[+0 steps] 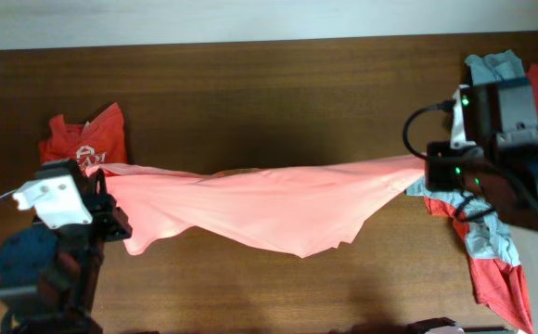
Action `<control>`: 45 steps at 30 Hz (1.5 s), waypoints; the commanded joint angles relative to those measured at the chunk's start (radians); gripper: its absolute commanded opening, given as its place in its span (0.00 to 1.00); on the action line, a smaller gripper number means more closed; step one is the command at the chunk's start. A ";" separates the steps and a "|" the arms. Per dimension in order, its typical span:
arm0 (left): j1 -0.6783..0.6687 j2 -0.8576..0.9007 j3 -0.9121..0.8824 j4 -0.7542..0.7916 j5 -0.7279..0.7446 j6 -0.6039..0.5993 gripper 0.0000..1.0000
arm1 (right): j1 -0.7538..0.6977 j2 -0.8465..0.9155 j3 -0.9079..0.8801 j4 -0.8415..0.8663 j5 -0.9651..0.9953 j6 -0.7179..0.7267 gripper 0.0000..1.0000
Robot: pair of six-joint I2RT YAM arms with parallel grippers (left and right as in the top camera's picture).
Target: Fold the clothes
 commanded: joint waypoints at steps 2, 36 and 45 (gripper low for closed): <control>0.002 -0.029 0.030 0.010 0.009 0.019 0.00 | -0.009 -0.045 0.028 -0.013 0.016 -0.007 0.04; 0.002 0.641 0.487 -0.184 0.167 -0.025 0.00 | -0.066 0.393 0.485 0.039 -0.151 -0.166 0.12; 0.002 0.667 0.465 -0.409 0.167 -0.025 0.00 | -0.045 0.414 0.219 0.016 -0.385 -0.229 0.24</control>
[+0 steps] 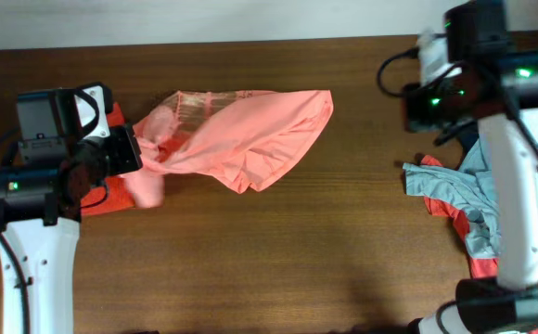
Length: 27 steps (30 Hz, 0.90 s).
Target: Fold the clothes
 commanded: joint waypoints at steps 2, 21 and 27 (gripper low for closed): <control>0.002 -0.006 -0.003 0.032 0.019 -0.004 0.00 | 0.042 0.004 -0.161 0.063 -0.140 -0.044 0.28; 0.002 -0.309 0.250 0.135 0.105 -0.005 0.00 | 0.336 0.047 -0.443 0.463 -0.155 -0.054 0.72; 0.002 -0.338 0.262 0.129 0.100 -0.005 0.00 | 0.375 0.104 -0.444 0.444 -0.251 -0.071 0.72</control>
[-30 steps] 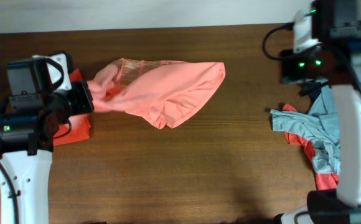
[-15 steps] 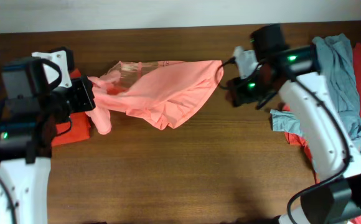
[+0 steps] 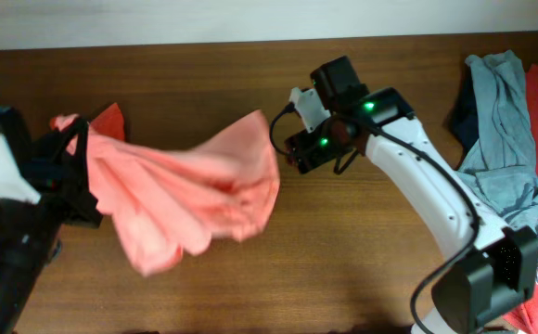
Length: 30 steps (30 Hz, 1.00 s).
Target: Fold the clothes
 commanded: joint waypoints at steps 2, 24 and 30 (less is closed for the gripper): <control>0.002 0.021 0.001 -0.005 -0.022 -0.005 0.00 | 0.059 0.050 -0.015 -0.043 -0.064 -0.083 0.73; 0.002 0.051 0.001 0.059 -0.060 -0.005 0.00 | 0.317 0.098 -0.088 0.081 -0.168 -0.271 0.86; 0.002 0.056 0.001 0.102 -0.067 -0.004 0.00 | 0.396 0.108 -0.088 0.155 -0.168 -0.276 0.86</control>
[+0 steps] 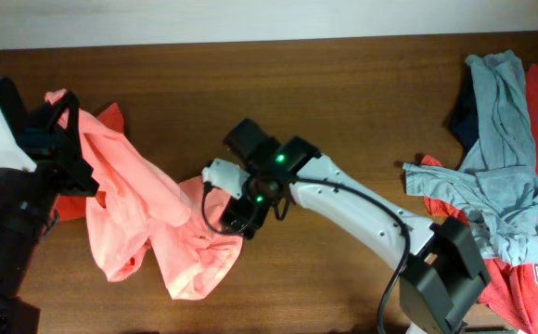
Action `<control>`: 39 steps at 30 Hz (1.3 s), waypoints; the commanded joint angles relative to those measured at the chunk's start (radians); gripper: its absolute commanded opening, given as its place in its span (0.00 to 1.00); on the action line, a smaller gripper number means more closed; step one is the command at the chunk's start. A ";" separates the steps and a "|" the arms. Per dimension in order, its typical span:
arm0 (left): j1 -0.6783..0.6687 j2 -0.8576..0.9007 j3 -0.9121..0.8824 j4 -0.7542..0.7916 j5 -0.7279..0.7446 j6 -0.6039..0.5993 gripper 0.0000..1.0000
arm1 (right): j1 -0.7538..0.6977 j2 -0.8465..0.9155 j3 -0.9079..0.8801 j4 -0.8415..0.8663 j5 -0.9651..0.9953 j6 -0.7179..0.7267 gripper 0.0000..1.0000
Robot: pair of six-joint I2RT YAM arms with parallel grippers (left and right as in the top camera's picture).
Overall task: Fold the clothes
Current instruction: 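Grasp another corner of the pink shirt with the right gripper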
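A salmon-pink shirt (139, 204) hangs bunched over the left half of the table. Its top end is gathered at my left gripper (62, 100), which is raised at the far left and shut on it. My right arm reaches across from the front right. Its gripper (238, 221) sits at the shirt's lower right edge and looks shut on the cloth. The fingertips are partly hidden by the fabric. The shirt's lowest folds (195, 274) droop towards the table's front.
A red printed shirt (111, 116) lies at the back left, mostly under the pink one. At the right edge there is a pile with a grey shirt (501, 130) and a red shirt. The right arm's base (450, 278) stands at the front right.
My right gripper has moved from the table's middle back to the front left, taking the shirt's right edge with it. The shirt is narrower and more bunched. The left gripper has hardly moved.
First the pink shirt was stretched wide between both grippers across the table. Then it was bunched at the back left by the left gripper, with the right gripper far off at the back right. Later the right gripper was at the shirt's right corner, and now it is lower left.
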 commanded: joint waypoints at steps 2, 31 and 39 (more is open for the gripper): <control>0.002 0.007 0.002 0.019 -0.014 -0.004 0.00 | 0.066 0.021 -0.006 0.036 -0.027 -0.019 0.86; 0.002 0.006 0.002 0.022 -0.006 -0.005 0.00 | 0.160 0.051 -0.006 0.335 0.111 0.274 0.53; 0.002 0.005 0.002 0.023 -0.006 -0.005 0.00 | 0.160 0.058 -0.006 0.381 0.113 0.298 0.53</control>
